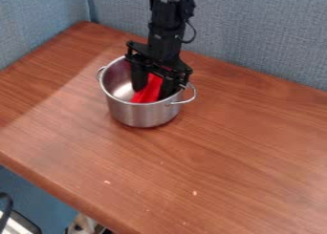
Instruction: Put the red object in the metal pot
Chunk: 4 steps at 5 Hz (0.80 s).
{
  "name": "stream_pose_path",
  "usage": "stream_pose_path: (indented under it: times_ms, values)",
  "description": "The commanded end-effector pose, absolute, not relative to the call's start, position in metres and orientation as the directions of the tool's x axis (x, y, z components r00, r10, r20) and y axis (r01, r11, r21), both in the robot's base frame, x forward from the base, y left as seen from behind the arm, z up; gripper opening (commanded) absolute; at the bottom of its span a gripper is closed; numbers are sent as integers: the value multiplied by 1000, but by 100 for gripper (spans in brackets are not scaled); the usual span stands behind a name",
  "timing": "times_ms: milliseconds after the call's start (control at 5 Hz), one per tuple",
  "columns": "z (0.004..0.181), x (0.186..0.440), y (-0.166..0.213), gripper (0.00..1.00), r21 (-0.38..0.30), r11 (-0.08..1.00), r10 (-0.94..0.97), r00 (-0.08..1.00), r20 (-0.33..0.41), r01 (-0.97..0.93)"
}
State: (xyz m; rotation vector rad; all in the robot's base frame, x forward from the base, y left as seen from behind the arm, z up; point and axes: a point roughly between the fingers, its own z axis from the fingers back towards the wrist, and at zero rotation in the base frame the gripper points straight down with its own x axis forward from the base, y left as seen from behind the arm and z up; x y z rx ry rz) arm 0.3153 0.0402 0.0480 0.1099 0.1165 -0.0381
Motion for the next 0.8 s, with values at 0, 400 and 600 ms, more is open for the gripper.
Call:
stream_pose_path:
  times_ms: [0, 400, 600]
  values:
    - [60, 325, 38, 100, 114, 992, -39, 997, -74, 47]
    - [55, 329, 39, 0, 107, 993, -39, 996, -77, 47]
    - [54, 330, 38, 0, 106, 993, -39, 996, -79, 47]
